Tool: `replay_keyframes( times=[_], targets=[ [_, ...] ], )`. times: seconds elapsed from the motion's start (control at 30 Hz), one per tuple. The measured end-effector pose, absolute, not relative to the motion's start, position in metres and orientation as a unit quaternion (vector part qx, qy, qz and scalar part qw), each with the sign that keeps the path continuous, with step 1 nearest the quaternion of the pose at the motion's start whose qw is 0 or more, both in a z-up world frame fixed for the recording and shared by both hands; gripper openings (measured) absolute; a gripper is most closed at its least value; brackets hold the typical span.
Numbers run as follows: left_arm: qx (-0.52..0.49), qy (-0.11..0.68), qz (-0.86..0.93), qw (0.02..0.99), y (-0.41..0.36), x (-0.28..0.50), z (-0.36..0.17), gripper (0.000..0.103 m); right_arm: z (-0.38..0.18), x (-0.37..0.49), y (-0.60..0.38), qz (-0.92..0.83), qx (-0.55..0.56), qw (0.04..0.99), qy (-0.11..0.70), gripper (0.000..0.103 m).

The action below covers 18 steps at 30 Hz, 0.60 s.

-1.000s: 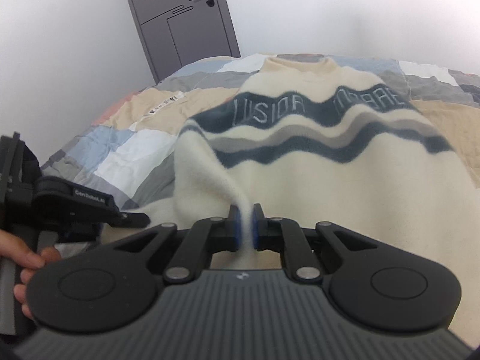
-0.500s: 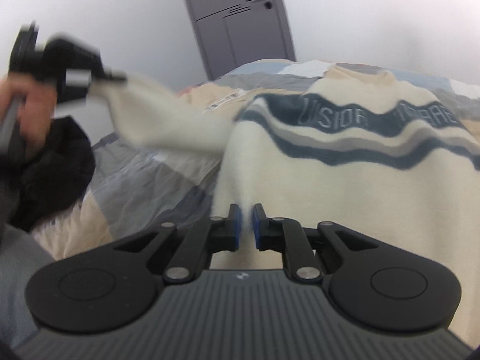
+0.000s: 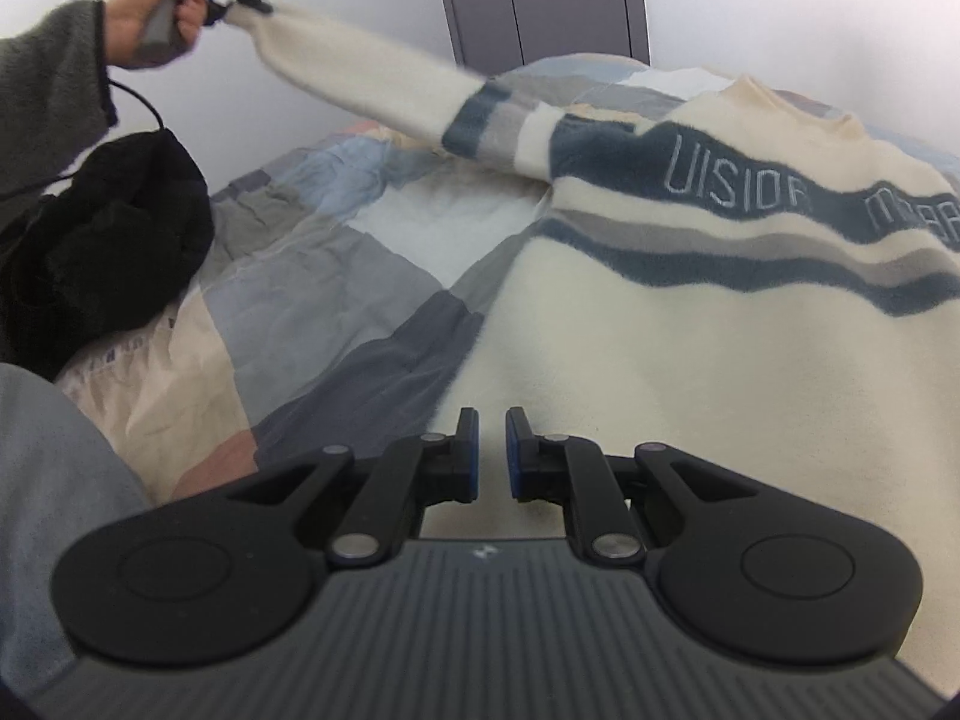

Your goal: Fold large clothes

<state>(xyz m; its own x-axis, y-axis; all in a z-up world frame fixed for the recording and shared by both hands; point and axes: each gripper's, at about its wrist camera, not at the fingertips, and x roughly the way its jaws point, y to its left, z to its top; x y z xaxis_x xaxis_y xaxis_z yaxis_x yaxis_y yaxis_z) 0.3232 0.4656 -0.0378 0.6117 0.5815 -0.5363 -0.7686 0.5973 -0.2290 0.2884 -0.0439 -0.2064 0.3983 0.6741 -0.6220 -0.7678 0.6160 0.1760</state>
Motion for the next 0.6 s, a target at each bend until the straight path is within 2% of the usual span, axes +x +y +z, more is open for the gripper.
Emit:
replay_keyframes(
  times=[0.3, 0.4, 0.53, 0.57, 0.6],
  targets=[
    [-0.245, 0.323, 0.442, 0.800, 0.539, 0.360, -0.175, 0.006, -0.218, 0.305, -0.037, 0.411, -0.078, 0.829, 0.371, 0.012],
    [-0.233, 0.338, 0.446, 0.796, 0.539, 0.363, -0.196, 0.006, -0.221, 0.311, -0.031, 0.408, -0.079, 0.827, 0.380, 0.010],
    [-0.215, 0.346, 0.451, 0.794, 0.527, 0.368, -0.193, 0.008, -0.223, 0.319, -0.027, 0.410, -0.074, 0.825, 0.382, 0.009],
    [-0.212, 0.352, 0.450, 0.793, 0.526, 0.367, -0.190, 0.020, -0.223, 0.320, -0.027, 0.410, -0.069, 0.825, 0.383, 0.009],
    [-0.209, 0.361, 0.447, 0.792, 0.525, 0.367, -0.187, 0.045, -0.222, 0.321, -0.027, 0.411, -0.064, 0.825, 0.383, 0.009]
  ],
)
